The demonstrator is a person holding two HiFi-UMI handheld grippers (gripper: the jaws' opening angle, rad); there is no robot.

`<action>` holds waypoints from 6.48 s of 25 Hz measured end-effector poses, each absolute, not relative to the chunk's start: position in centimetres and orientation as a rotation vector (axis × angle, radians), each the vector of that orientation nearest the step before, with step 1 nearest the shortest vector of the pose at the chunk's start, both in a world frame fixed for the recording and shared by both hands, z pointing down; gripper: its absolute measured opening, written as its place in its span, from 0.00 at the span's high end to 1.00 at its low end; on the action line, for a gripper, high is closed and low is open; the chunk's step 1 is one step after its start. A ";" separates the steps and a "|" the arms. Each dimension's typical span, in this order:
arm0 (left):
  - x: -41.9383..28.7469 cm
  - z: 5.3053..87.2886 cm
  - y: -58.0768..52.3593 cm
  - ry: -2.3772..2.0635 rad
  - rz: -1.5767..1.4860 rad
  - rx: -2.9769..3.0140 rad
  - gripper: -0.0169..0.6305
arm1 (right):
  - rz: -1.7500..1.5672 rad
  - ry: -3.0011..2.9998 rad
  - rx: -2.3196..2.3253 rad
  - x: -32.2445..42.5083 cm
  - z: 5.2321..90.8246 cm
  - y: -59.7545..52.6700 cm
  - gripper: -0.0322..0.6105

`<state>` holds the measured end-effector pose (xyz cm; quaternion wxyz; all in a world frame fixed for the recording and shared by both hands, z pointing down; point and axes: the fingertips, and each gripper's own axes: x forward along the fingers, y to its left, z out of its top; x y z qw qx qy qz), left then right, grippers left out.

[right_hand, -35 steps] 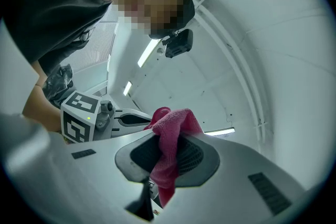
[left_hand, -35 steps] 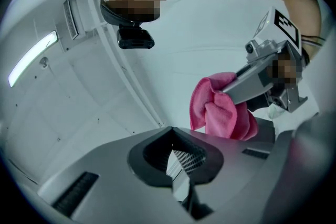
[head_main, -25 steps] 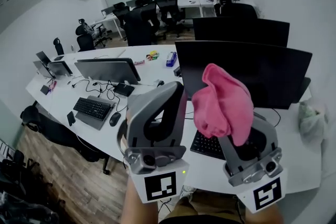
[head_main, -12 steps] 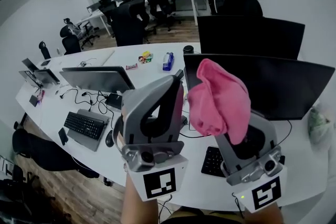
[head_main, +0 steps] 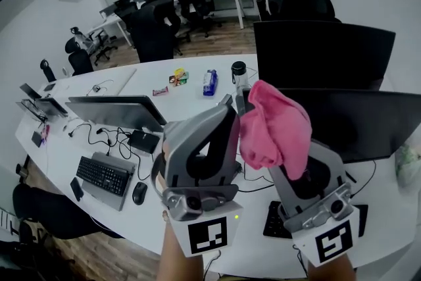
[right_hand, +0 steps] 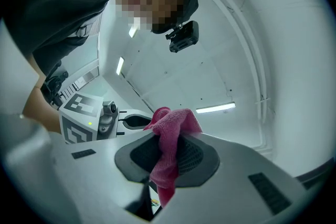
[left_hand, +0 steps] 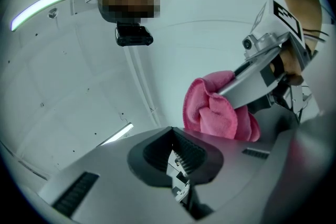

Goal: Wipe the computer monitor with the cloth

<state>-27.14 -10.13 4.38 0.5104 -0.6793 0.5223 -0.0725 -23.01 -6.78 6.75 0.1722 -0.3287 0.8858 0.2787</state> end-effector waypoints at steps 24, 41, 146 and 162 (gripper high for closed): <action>-26.9 8.2 -16.5 1.241 -0.136 -1.718 0.96 | 0.641 2.604 -1.112 -23.1 11.0 -15.0 0.85; -19.6 8.5 -17.1 1.243 -0.208 -1.711 0.96 | 0.614 2.580 -1.065 -15.9 11.0 -15.4 0.85; 28.3 18.9 -15.6 0.906 -0.132 -2.047 0.96 | 0.384 2.365 -1.756 32.0 23.4 -16.3 0.85; 28.6 29.5 -15.2 0.853 -0.272 -2.108 0.96 | 0.208 2.398 -1.825 31.9 33.8 -16.2 0.85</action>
